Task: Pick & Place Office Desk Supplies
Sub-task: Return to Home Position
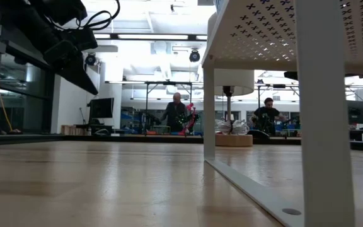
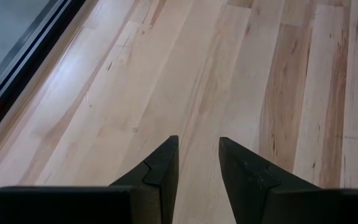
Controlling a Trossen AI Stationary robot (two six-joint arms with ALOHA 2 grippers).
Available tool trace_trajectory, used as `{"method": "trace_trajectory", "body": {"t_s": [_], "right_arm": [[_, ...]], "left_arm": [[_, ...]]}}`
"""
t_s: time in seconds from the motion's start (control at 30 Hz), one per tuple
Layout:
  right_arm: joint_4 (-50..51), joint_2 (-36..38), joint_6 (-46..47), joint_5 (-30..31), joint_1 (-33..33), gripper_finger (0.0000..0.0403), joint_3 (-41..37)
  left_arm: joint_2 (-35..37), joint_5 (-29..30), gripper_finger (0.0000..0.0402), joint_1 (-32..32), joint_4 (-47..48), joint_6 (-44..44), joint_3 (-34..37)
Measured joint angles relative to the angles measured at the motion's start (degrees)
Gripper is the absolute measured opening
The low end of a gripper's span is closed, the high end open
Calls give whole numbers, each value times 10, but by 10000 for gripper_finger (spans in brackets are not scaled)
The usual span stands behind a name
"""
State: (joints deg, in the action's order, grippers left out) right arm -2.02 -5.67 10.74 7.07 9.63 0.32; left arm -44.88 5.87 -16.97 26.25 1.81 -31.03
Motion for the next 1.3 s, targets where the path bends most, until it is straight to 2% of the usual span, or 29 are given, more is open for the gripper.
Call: {"method": "trace_trajectory", "body": {"t_s": [0.5,0.7,0.97,1.3], "right_arm": [[0,0,0,0,0,166,0],[0,0,0,0,0,166,0],[0,0,0,0,0,166,0],[0,0,0,0,0,166,0]], "left_arm": [[0,1,108,0,0,0,0],[8,-10,108,-2,-12,-37,0],[93,-85,108,-34,-8,-53,2],[209,-88,108,-34,10,-33,2]]}}
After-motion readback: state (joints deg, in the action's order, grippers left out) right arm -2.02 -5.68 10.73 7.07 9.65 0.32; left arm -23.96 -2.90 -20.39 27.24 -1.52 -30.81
